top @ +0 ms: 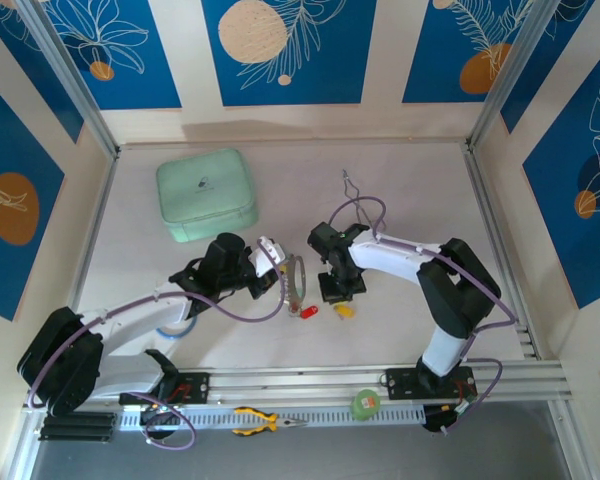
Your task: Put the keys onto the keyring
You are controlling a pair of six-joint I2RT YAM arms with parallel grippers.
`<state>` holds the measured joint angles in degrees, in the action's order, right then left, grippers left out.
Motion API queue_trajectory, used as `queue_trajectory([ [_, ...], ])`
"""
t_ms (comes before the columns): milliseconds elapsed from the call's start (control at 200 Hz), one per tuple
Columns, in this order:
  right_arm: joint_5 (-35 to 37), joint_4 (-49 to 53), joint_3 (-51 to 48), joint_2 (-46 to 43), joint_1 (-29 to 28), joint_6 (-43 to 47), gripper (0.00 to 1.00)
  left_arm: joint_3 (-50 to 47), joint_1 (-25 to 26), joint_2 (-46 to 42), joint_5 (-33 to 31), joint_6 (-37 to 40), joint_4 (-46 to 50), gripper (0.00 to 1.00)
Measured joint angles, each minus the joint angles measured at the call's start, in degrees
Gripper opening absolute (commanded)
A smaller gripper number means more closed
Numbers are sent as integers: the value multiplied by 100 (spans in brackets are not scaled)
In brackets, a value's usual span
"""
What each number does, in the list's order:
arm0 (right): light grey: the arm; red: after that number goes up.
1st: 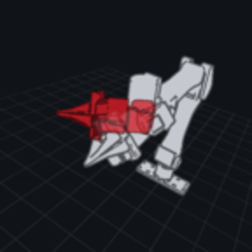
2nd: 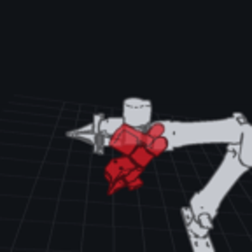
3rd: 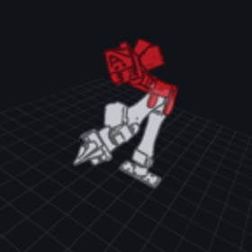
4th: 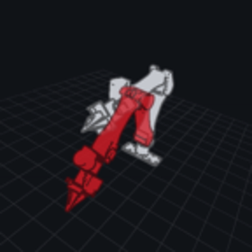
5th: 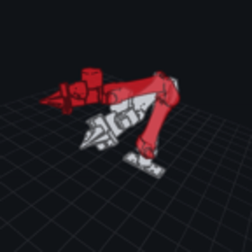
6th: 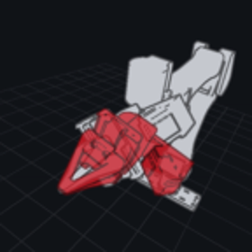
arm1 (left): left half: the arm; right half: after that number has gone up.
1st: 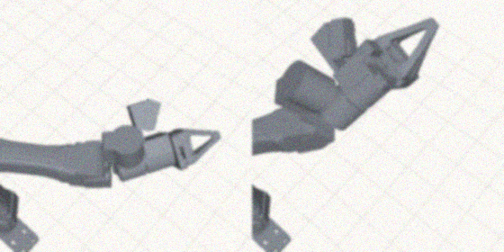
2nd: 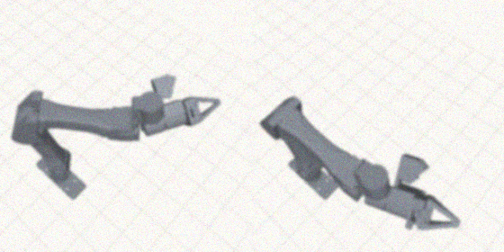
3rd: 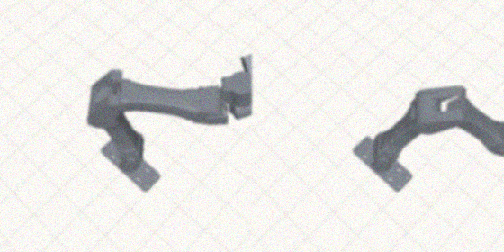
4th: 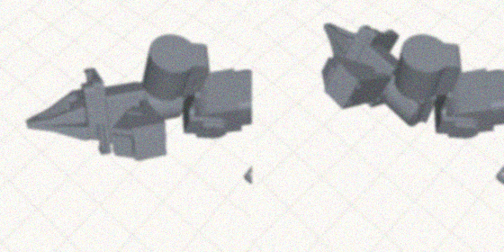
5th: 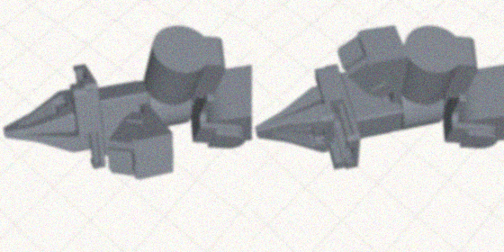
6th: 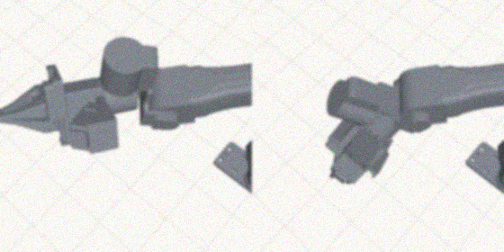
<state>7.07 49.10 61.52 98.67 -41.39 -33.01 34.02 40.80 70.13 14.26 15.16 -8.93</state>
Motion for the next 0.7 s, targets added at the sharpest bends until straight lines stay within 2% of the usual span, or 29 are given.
queue_trajectory([
  [155, -177, -103, -2, 133, 70, -15, 15, 0, 0, 0, 0, 22, 0, 0],
  [305, -278, -138, -4, 229, 81, -28, 20, 0, 0, 0, 0, 35, 0, 0],
  [410, -304, -151, -4, 254, 81, -28, 19, 0, 0, 0, 0, 37, 0, 0],
  [570, -304, -151, -4, 254, 81, -26, 12, 0, 0, 0, 0, 37, 0, 0],
  [700, -304, -146, -4, 254, 81, -11, 12, 0, 0, 0, 0, 37, 0, 0],
])
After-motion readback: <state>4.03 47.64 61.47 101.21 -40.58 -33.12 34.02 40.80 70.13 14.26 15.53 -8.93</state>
